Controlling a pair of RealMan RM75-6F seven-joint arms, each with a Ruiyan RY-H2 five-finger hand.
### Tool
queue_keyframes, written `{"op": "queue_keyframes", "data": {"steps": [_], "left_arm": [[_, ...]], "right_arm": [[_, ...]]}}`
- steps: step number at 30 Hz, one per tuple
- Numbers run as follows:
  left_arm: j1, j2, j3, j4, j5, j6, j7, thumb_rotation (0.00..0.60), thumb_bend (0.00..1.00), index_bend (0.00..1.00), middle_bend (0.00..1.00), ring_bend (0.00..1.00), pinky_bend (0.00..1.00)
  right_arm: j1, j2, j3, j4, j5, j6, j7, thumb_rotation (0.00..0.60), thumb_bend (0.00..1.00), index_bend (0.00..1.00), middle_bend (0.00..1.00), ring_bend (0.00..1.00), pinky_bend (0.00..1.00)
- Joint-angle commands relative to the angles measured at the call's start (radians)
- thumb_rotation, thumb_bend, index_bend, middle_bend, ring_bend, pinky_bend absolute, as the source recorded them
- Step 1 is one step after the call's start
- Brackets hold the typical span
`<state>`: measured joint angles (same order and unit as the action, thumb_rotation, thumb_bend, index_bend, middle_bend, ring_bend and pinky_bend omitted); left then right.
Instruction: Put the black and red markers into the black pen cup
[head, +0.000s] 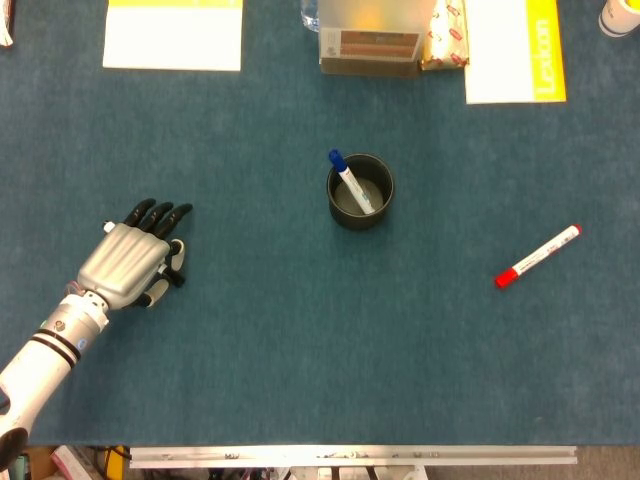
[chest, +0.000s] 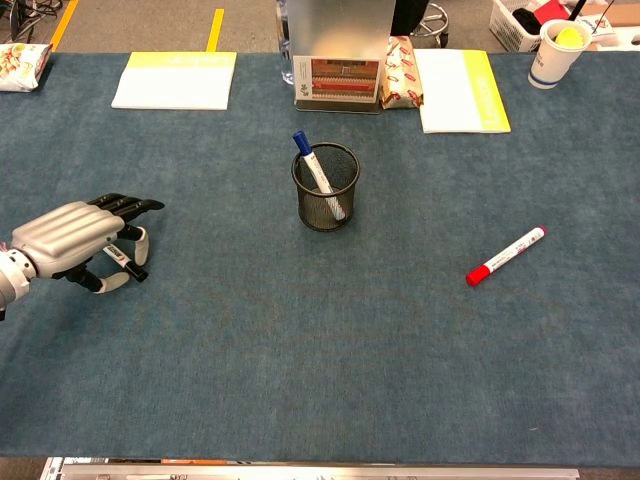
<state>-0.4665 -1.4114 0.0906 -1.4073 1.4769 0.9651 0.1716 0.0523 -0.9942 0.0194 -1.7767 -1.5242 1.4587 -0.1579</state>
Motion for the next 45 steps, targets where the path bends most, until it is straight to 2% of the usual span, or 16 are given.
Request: {"op": "queue_keyframes", "data": {"steps": [1, 14, 23, 29, 45], "left_arm": [[0.001, -0.002, -0.001, 0.003, 0.0, 0.003, -0.002, 0.6, 0.34, 0.49, 0.0, 0.0, 0.03], [0.005, -0.005, -0.001, 0.007, -0.002, 0.008, -0.012, 0.6, 0.34, 0.56, 0.0, 0.0, 0.03], [0.003, 0.038, -0.01, -0.085, -0.008, 0.021, 0.008, 0.6, 0.34, 0.56, 0.0, 0.0, 0.03], [0.01, 0.075, -0.023, -0.18, -0.038, 0.039, 0.05, 0.6, 0.34, 0.57, 0.0, 0.0, 0.03], [0.003, 0.25, -0.122, -0.507, -0.149, 0.089, 0.005, 0.6, 0.34, 0.58, 0.0, 0.0, 0.03]], "right_arm": [[0.0, 0.0, 0.0, 0.0, 0.0, 0.0, 0.0, 0.6, 0.0, 0.32, 0.2, 0.19, 0.32], [-0.001, 0.001, 0.001, -0.001, 0.0, 0.002, 0.001, 0.6, 0.0, 0.32, 0.2, 0.19, 0.32], [-0.001, 0.002, 0.001, -0.002, -0.002, 0.003, 0.004, 0.6, 0.0, 0.32, 0.2, 0.19, 0.32], [-0.004, 0.006, 0.0, -0.007, -0.008, 0.01, 0.01, 0.6, 0.0, 0.32, 0.2, 0.19, 0.32], [-0.004, 0.009, -0.002, -0.008, -0.01, 0.007, 0.021, 0.6, 0.0, 0.32, 0.2, 0.19, 0.32]]}}
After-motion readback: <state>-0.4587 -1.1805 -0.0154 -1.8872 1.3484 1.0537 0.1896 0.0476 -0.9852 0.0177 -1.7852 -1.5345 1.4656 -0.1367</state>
